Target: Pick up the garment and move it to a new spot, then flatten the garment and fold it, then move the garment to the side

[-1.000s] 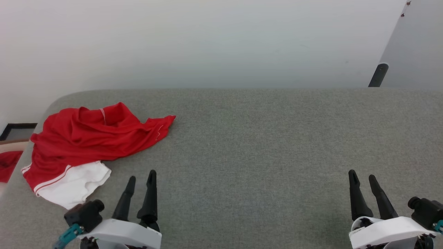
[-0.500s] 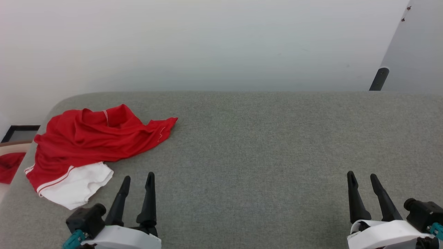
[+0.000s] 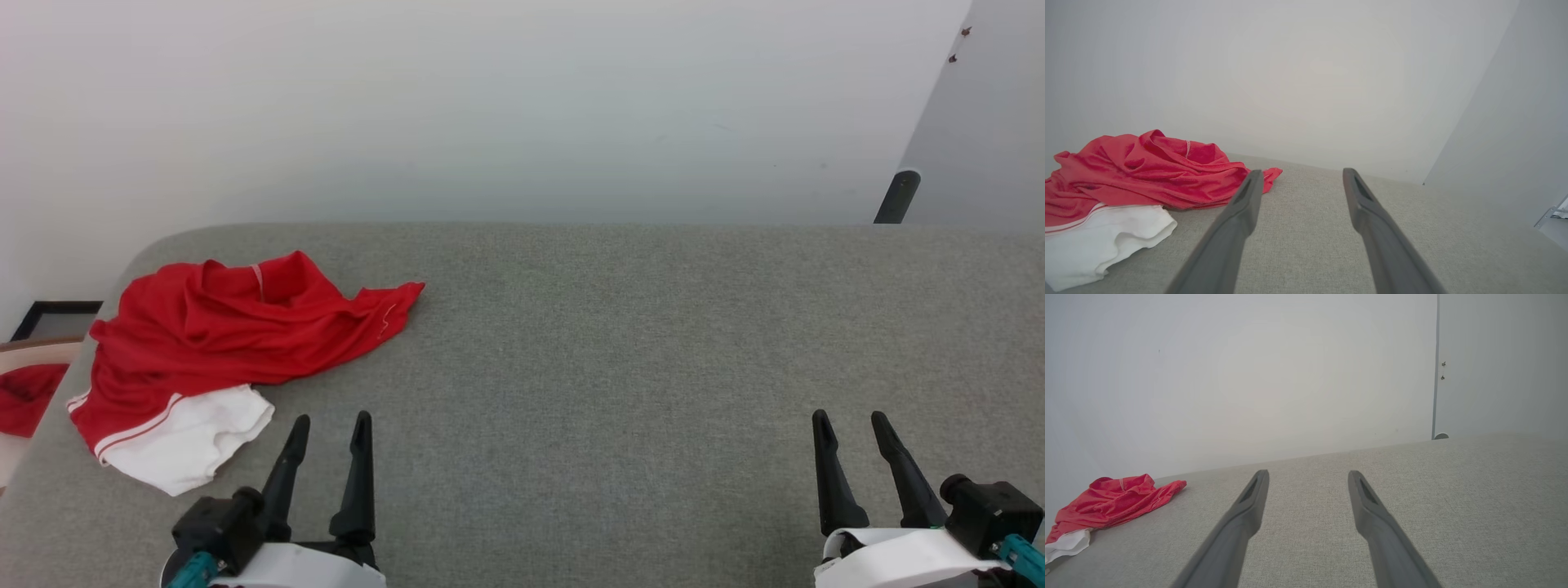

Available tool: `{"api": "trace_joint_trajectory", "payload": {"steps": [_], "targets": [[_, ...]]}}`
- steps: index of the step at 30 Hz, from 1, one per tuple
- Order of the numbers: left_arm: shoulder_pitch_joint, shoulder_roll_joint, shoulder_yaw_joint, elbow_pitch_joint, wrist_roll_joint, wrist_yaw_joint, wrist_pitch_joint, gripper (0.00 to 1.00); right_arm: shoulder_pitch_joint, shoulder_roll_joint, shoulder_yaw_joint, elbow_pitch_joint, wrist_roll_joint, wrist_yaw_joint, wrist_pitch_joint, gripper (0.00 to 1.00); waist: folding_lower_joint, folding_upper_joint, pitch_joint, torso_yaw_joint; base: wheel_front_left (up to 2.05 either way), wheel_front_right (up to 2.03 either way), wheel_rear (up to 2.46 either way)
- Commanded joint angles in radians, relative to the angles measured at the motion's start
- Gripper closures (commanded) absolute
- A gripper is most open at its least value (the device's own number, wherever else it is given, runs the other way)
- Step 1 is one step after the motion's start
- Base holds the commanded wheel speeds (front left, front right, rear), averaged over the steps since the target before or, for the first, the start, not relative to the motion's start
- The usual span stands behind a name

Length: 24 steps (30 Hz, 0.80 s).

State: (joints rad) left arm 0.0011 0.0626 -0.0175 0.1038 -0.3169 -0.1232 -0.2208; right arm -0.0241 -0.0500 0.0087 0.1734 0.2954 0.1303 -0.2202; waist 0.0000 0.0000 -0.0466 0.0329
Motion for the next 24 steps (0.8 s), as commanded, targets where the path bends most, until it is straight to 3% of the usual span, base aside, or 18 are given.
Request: {"api": "trace_joint_trajectory", "payload": {"steps": [1,15,24], "targets": [[0.003,0.001,0.0,-0.009,0.017,-0.002,-0.005,0.0,0.008,0.0,0.003,-0.008,-0.015,0.001,-0.007,0.0,0.0,0.0,0.0,0.0,0.0,0.0,0.0],[-0.007,-0.001,0.004,0.014,0.099,-0.007,-0.032,0.0,0.016,0.0,0.006,-0.023,-0.117,0.001,-0.033,0.0,0.0,0.0,-0.007,0.028,0.0,0.0,0.0],[-0.008,-0.003,0.013,0.042,0.127,-0.008,-0.044,0.0,0.031,0.0,0.032,-0.021,-0.157,0.001,-0.047,0.0,0.0,0.0,-0.026,0.141,0.0,0.0,0.0]]}}
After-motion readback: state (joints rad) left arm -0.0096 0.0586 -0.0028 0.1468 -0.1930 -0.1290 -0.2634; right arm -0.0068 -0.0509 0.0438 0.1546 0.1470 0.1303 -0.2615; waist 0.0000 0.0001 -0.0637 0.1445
